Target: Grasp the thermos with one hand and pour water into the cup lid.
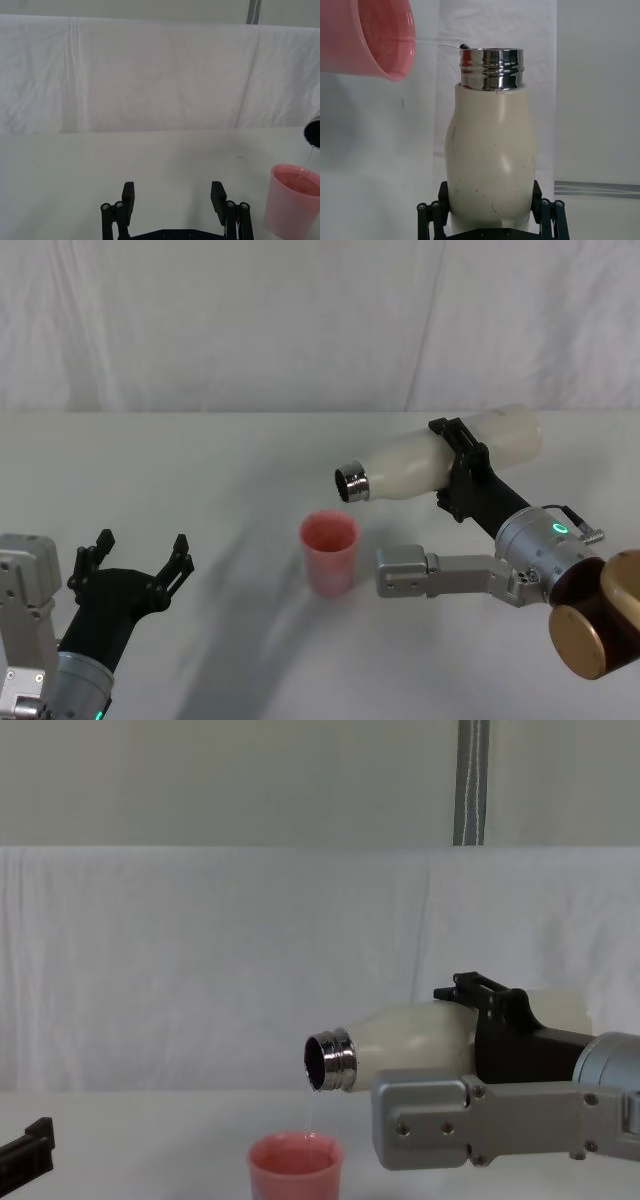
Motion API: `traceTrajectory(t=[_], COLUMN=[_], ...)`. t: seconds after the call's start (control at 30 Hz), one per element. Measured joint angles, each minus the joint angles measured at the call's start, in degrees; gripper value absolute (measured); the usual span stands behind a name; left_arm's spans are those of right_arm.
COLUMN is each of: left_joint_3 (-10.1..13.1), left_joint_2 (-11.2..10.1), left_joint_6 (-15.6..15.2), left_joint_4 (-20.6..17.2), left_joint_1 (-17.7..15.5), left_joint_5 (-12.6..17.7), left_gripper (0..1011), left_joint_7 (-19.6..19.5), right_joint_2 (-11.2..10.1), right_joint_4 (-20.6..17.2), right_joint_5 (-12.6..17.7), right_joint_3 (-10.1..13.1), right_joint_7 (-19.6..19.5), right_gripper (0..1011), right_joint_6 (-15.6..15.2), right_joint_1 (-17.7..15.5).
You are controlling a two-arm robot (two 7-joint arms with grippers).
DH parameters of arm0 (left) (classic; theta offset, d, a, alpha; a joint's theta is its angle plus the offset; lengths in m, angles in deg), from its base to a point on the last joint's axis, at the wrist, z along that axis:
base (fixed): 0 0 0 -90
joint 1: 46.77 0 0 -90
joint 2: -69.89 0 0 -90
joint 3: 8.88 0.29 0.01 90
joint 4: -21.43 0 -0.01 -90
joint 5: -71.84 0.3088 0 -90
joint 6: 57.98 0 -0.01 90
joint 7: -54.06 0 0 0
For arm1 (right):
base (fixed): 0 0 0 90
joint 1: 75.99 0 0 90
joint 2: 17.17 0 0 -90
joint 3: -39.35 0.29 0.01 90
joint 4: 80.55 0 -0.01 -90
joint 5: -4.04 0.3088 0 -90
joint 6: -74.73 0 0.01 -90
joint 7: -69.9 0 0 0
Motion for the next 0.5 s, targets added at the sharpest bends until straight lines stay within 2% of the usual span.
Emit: traceTrajectory(t=[0.5], left_joint_3=[0.00], left_joint_2=[0.00], left_joint_6=[0.00], left_joint_4=[0.00], left_joint_1=[0.00], left_joint_5=[0.00], left_gripper=[1001], left_joint_7=[0.00], right_joint_2=[-0.21], right_joint_4=[0.00], right_joint_5=[0.00], right_joint_3=[0.41], right_joint_7=[0.05], right_gripper=[951], right_joint_6=[-0.09], right_joint_1=[0.26])
